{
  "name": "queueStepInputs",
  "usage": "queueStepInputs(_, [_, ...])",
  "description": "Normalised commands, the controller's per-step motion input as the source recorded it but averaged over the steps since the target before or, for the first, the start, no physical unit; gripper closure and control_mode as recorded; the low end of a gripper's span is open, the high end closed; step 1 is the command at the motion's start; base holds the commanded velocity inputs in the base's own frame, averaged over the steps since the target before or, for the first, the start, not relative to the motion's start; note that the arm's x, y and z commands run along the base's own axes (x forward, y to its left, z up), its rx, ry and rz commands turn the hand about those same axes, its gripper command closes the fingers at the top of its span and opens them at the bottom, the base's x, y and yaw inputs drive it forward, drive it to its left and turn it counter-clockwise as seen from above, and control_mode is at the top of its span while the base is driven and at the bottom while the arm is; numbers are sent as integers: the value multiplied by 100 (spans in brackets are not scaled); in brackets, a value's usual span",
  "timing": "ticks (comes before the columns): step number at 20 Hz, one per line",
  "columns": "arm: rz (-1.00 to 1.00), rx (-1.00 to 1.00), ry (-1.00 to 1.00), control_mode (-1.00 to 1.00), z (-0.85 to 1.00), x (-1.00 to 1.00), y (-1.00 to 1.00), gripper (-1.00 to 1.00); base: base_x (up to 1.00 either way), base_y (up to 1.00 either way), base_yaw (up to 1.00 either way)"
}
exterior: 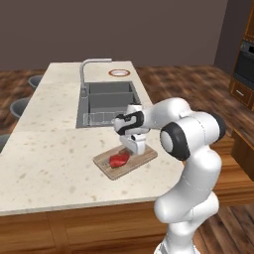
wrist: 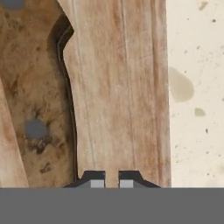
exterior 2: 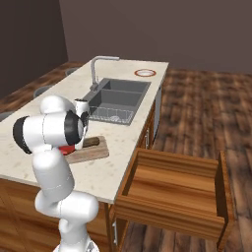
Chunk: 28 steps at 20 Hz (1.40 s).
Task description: Pick up the knife from the drawer and place it on the cutting board. Then place the meat from the plate to the cutting board.
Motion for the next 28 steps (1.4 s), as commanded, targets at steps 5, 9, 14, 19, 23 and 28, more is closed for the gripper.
queueStepInputs(5, [0,0,-3,-100,-25,20,8,100,0,0,0])
queueStepInputs(9, [-1,0,-3,-100,-22,24,0,100,0,0,0])
queueStepInputs(14, [-2,0,-1,-100,-3,6,0,100,0,0,0])
queueStepInputs(19, [-5,4,0,-100,21,-15,-13,-100,0,0,0])
queueStepInputs(23, [-9,13,-2,-100,34,-54,-45,-100,0,0,0])
queueStepInputs(28, [-10,7,-10,-100,80,-67,-17,-100,0,0,0])
